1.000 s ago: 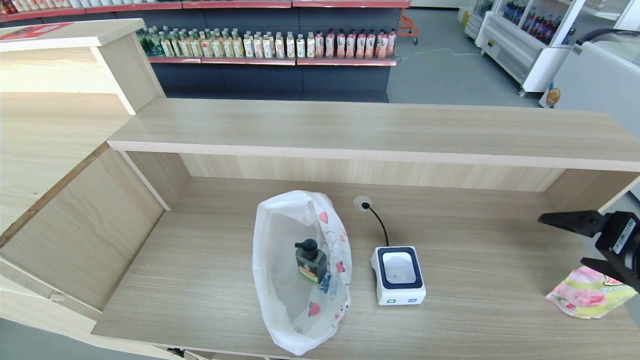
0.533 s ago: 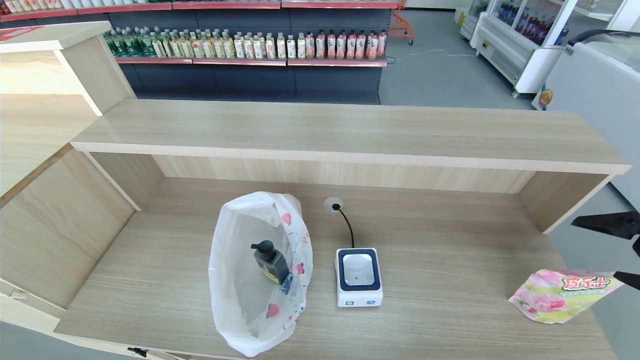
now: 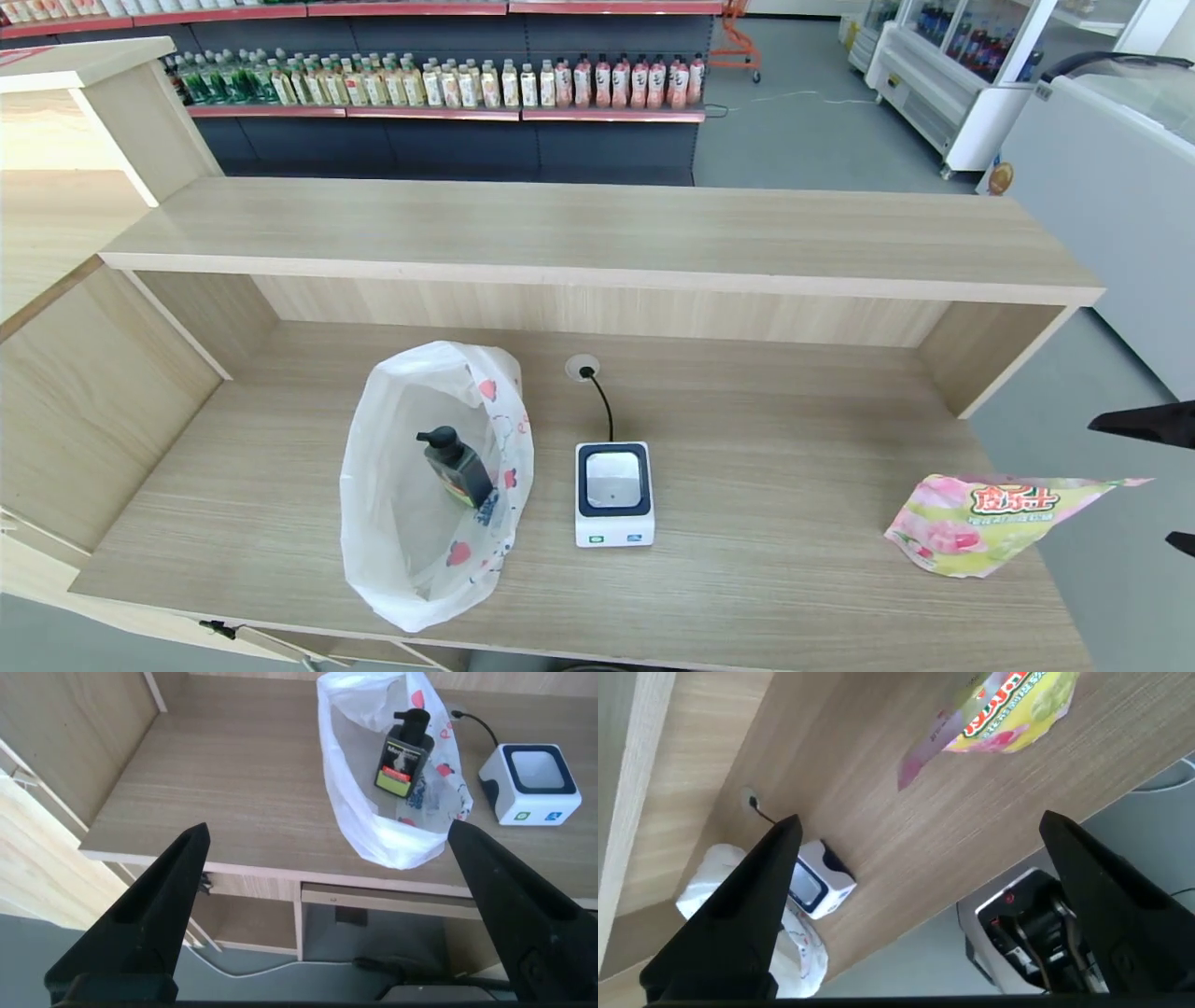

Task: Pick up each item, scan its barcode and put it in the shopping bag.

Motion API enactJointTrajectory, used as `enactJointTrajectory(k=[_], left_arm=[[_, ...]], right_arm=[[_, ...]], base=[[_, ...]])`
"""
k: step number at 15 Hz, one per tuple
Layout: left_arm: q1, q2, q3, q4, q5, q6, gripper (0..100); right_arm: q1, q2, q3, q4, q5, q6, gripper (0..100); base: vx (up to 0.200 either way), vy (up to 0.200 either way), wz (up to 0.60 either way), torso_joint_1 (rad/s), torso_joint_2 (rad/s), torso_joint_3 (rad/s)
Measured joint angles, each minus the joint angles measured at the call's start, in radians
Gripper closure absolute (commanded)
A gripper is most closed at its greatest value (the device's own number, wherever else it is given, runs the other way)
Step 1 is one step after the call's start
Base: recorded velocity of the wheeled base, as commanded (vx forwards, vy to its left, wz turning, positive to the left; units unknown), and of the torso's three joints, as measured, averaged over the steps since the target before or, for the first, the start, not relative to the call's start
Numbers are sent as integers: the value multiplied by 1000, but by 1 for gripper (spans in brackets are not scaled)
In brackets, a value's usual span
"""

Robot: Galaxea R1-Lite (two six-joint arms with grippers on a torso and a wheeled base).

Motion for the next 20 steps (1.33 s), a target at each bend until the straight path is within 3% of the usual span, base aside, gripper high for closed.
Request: enactJointTrajectory(k=[4,10,14,20], left_arm=[[0,0,0,0,0,0,0],[0,0,0,0,0,0,0],[0,0,0,0,0,0,0],[0,0,0,0,0,0,0]], right_arm=[[-30,96,-75,15,-32,165,0],[-98,323,-105,5,-101,190,0],[-95,505,-117,-159,-129,160,0],[11,740,-117,-333,-194,107,0]], base=[[0,0,0,0,0,0],[0,0,0,0,0,0],[0,0,0,0,0,0],[0,0,0,0,0,0]])
